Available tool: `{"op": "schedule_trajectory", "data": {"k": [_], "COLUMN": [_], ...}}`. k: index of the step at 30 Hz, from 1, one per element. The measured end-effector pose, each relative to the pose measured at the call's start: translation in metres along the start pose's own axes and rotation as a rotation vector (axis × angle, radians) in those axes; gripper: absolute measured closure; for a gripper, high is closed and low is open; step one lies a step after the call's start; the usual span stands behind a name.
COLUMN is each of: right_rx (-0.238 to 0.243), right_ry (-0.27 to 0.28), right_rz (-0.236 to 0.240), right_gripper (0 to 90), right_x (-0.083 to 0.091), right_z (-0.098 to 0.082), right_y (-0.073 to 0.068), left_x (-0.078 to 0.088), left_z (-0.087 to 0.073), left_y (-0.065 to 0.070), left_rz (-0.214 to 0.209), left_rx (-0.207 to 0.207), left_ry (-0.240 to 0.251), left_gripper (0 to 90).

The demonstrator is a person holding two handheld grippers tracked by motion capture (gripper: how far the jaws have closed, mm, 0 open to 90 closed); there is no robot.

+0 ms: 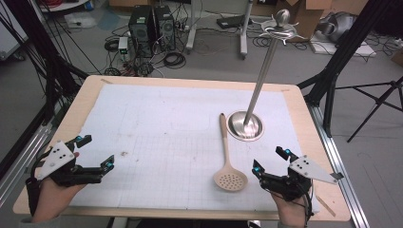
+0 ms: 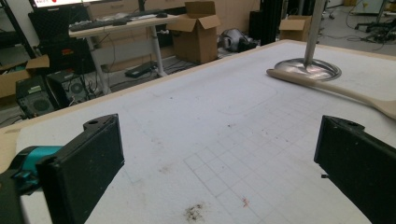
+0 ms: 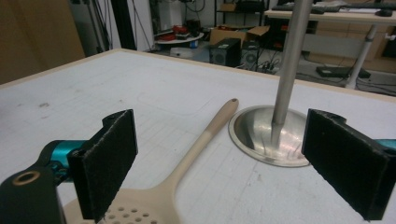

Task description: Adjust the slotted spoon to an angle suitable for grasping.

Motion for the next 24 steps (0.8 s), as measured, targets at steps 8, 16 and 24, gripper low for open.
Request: {"op": "schedule_trajectory", "data": {"k": [8, 16, 24], "right_rx": [-0.045, -0.051, -0.059], "right_ry": [0.006, -0.01, -0.062], "right_rz": [0.009, 0.097, 0.19], "right_gripper": [9.4, 27.5, 47.6], "right_x": [-0.004, -0.012, -0.034], "right_z": [-0.005, 0.0, 0.009], "right_y": [0.002, -0.003, 0.005], "left_x": [-0.001, -0.003, -0.003], "left_z": [-0.001, -0.004, -0.005], "left_y": [-0.002, -0.004, -0.005], "left_rz": [-0.001, -0.012, -0.01], "left_rx": [0.01, 0.024, 0.027], "left_ry": [-0.001, -0.003, -0.007], "left_gripper": [1.8, 1.8, 1.8]}}
Point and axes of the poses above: each handheld gripper's, and its own axes: x roughly backward along the jaws, z roughly out of its top, y roughly to its right, the point moved 2 cm from there along -x, roughly forward along the jaws, and after that the axes turned 10 degrees about x, right-handed, at the moved point
